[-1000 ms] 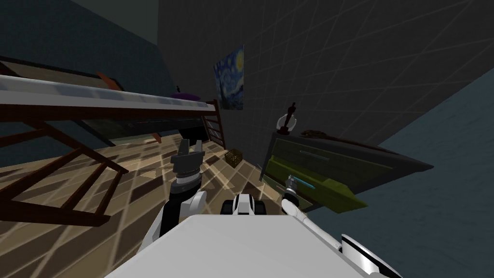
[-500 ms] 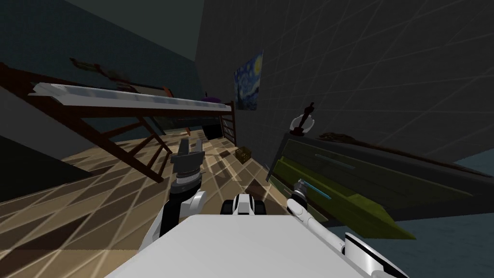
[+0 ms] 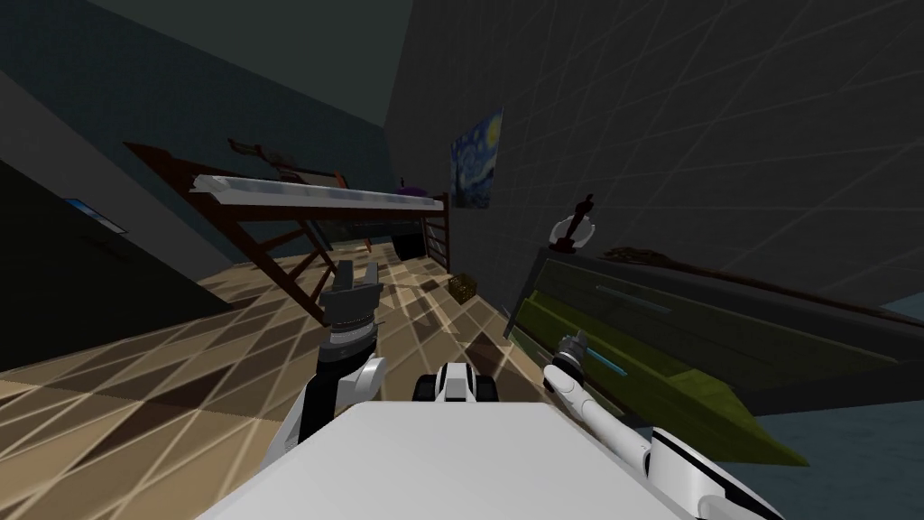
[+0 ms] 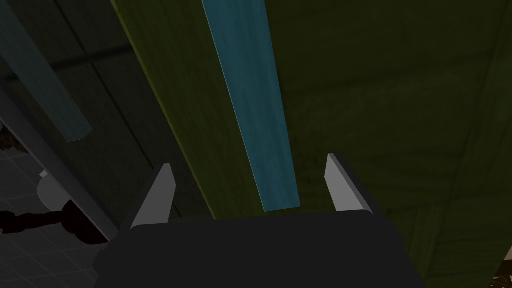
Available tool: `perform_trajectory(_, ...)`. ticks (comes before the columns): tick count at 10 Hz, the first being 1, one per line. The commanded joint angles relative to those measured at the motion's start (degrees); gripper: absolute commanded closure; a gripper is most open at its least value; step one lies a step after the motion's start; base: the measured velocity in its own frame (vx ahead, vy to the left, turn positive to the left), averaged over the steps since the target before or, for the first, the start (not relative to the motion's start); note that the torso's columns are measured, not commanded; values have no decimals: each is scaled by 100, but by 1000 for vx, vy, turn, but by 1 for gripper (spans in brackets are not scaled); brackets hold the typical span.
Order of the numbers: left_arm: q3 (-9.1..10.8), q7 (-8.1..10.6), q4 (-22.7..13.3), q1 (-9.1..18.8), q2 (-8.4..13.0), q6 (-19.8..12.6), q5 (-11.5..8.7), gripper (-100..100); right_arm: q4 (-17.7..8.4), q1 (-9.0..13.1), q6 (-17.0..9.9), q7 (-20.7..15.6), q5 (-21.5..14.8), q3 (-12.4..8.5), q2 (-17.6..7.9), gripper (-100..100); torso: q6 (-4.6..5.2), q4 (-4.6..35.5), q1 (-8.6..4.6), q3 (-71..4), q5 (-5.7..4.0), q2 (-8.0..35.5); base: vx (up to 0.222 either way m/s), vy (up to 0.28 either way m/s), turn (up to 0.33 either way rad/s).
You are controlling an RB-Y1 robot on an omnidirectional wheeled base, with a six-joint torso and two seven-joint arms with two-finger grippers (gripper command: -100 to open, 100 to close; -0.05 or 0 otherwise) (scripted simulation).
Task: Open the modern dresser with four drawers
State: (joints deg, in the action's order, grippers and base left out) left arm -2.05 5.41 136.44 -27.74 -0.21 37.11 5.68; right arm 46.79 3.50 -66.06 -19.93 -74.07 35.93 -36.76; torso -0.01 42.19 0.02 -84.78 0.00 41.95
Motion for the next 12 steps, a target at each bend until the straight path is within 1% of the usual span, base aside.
perform_trajectory(1, 0, 0, 0, 0, 0, 0, 0, 0, -84, 213, 343, -60, 117, -110, -231, -100, -4, 10, 2, 11, 8, 18, -49, 64, 15)
perform_trajectory(4, 0, 0, 0, 0, 0, 0, 0, 0, -67, 381, 659, -170, 253, -234, -488, -100, 2, 14, -1, 26, 2, 41, -52, 68, 4)
perform_trajectory(5, 0, 0, 0, 0, 0, 0, 0, 0, -62, 437, 765, -207, 298, -276, -574, -100, 0, 24, 12, 26, 19, 46, -54, 70, 3)
perform_trajectory(6, 0, 0, 0, 0, 0, 0, 0, 0, -119, 420, 722, -179, 272, -235, -488, -100, -2, 28, 31, 28, 29, 50, -21, 30, -4)
perform_trajectory(7, 0, 0, 0, 0, 0, 0, 0, 0, -130, 420, 753, -178, 277, -235, -486, 0, -1, 25, 25, 25, 27, 45, 0, 0, 0)
perform_trajectory(12, 1, 0, 0, 0, 1, 0, 0, 0, -136, 393, 779, -179, 286, -219, -458, 0, 1, 15, 6, 23, 8, 39, 0, 0, 0)
